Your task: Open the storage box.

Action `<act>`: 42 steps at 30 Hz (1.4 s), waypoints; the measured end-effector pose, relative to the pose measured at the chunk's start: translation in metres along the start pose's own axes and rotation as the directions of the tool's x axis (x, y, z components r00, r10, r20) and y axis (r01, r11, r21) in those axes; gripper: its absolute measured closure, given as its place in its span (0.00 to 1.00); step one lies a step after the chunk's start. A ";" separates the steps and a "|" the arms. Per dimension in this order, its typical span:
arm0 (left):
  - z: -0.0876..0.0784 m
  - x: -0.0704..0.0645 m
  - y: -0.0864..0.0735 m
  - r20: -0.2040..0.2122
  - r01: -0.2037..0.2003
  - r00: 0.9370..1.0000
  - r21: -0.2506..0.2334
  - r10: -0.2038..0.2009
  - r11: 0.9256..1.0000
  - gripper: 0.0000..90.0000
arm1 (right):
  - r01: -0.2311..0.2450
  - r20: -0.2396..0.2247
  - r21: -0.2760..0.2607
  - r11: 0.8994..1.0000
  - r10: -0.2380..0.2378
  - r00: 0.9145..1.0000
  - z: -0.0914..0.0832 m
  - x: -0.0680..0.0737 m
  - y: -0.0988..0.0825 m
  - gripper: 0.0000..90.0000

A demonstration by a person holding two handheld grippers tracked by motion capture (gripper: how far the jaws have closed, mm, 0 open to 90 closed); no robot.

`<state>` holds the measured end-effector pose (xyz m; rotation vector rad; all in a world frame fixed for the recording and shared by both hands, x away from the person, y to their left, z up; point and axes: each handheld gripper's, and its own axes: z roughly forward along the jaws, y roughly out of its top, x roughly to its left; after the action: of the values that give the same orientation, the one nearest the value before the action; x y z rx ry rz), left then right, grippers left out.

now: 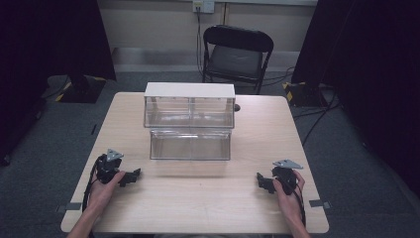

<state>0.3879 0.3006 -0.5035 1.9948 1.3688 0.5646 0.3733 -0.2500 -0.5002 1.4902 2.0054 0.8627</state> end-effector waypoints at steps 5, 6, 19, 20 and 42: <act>0.000 0.000 0.000 -0.004 0.002 1.000 0.000 -0.002 1.000 0.00 | 0.000 0.000 0.000 1.000 0.000 1.000 0.000 0.000 0.000 0.13; 0.000 0.000 0.000 -0.007 0.002 1.000 0.001 -0.002 1.000 0.00 | 0.000 0.000 0.000 1.000 0.000 1.000 0.000 0.000 0.000 0.13; -0.005 -0.007 0.004 0.027 -0.002 1.000 0.002 0.002 1.000 0.18 | 0.000 0.001 -0.001 1.000 0.000 1.000 0.000 0.000 0.000 0.13; -0.005 -0.008 0.004 0.033 -0.007 0.999 -0.002 0.007 1.000 0.18 | 0.000 0.001 -0.001 1.000 0.000 1.000 0.000 0.000 0.000 0.13; -0.020 -0.032 0.021 0.141 -0.026 0.989 -0.122 0.044 0.992 0.18 | 0.001 0.000 0.000 1.000 -0.001 1.000 0.000 0.000 0.000 0.13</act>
<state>0.3763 0.2708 -0.4739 1.9262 1.1876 0.4971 0.3733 -0.2500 -0.5002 1.4893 2.0056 0.8623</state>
